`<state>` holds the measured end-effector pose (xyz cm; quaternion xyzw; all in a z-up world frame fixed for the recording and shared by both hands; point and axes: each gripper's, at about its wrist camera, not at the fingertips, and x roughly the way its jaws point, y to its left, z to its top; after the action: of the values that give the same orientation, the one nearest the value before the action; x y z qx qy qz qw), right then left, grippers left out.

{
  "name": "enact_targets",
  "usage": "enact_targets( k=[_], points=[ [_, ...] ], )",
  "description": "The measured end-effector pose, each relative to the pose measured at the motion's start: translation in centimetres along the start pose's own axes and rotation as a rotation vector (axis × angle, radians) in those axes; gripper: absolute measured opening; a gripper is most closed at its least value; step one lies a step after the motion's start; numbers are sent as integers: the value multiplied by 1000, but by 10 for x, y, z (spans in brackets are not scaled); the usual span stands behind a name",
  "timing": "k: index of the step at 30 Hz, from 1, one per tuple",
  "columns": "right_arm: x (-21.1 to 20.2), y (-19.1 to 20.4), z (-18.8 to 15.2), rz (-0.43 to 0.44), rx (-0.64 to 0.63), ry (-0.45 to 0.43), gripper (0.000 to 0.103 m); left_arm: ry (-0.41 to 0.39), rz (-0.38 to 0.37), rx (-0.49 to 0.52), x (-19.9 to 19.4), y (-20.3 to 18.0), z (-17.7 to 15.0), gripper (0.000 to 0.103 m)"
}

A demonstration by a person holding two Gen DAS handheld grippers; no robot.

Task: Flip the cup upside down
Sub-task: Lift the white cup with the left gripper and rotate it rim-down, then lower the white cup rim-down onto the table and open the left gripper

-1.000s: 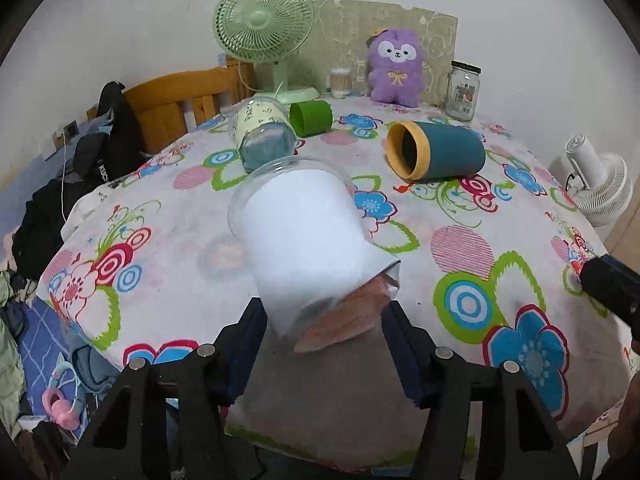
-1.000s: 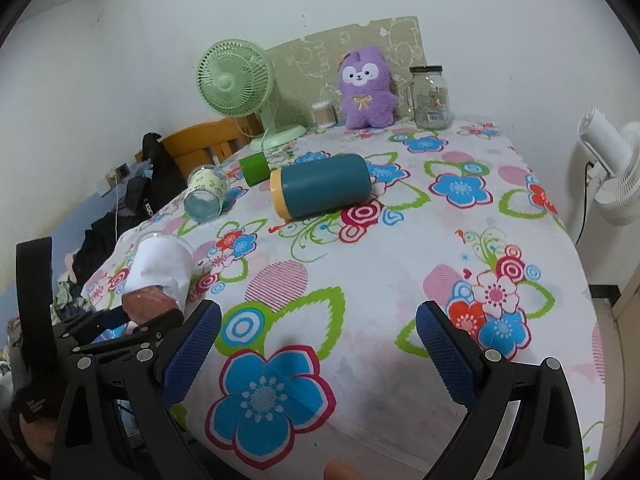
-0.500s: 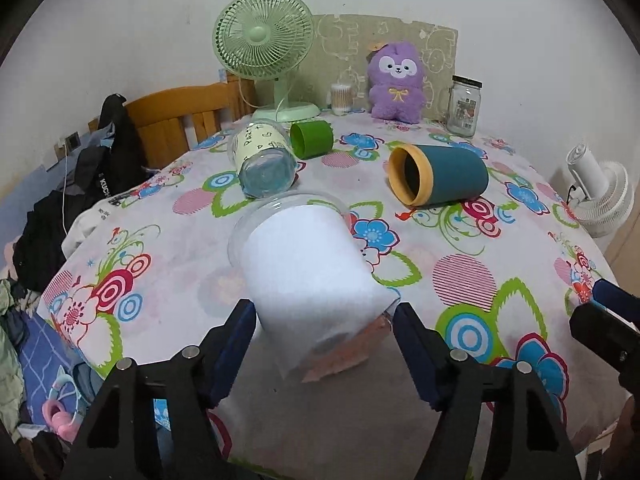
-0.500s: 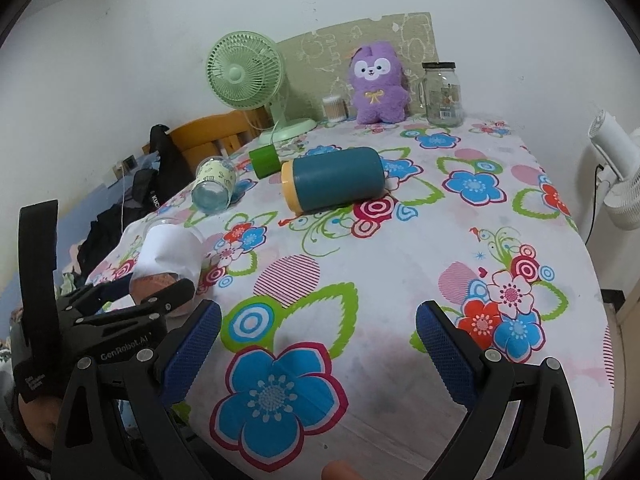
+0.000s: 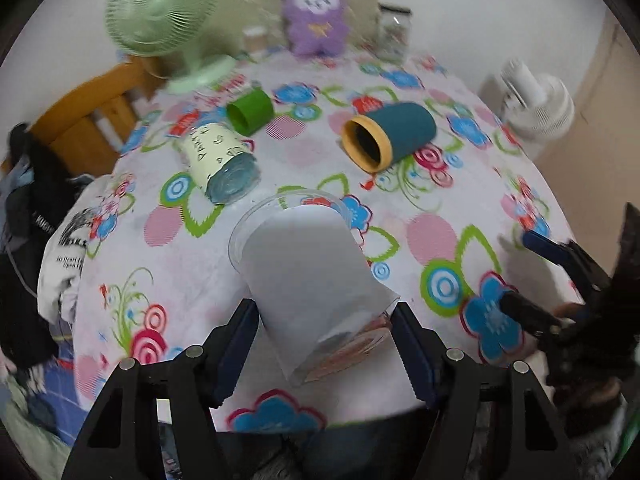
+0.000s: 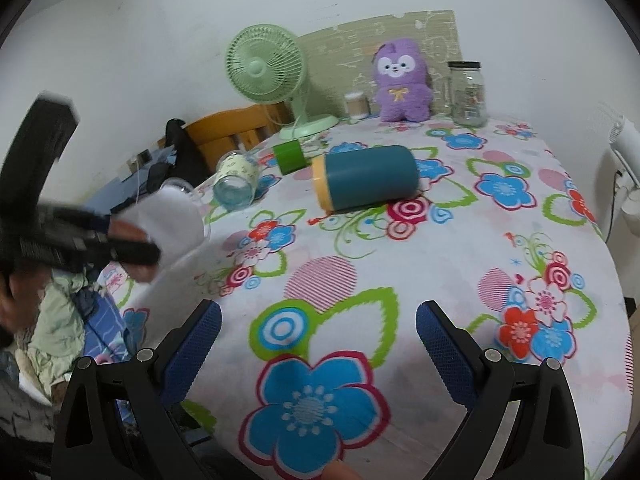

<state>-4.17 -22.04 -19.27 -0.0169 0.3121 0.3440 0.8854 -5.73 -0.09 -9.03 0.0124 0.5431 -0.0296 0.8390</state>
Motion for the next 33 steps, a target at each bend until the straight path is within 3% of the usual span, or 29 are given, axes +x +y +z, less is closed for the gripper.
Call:
enact_targets(
  k=[4,9,15,21,33],
  points=[
    [4,8,0,3,-37,22,99,149,-63,58,-2,2,19,70],
    [5,15,0,-1,-68,37,99,476,-233,93,22,-7,24,70],
    [7,18,-1,2,-75,37,99,642,-252,125,44,-15,25,71],
    [13,21,0,-5,-77,51,99,671,-256,90,66,-14,39,74],
    [25,22,12,-86,-59,70,99,522,-229,132,47,-13,51,86]
  ],
)
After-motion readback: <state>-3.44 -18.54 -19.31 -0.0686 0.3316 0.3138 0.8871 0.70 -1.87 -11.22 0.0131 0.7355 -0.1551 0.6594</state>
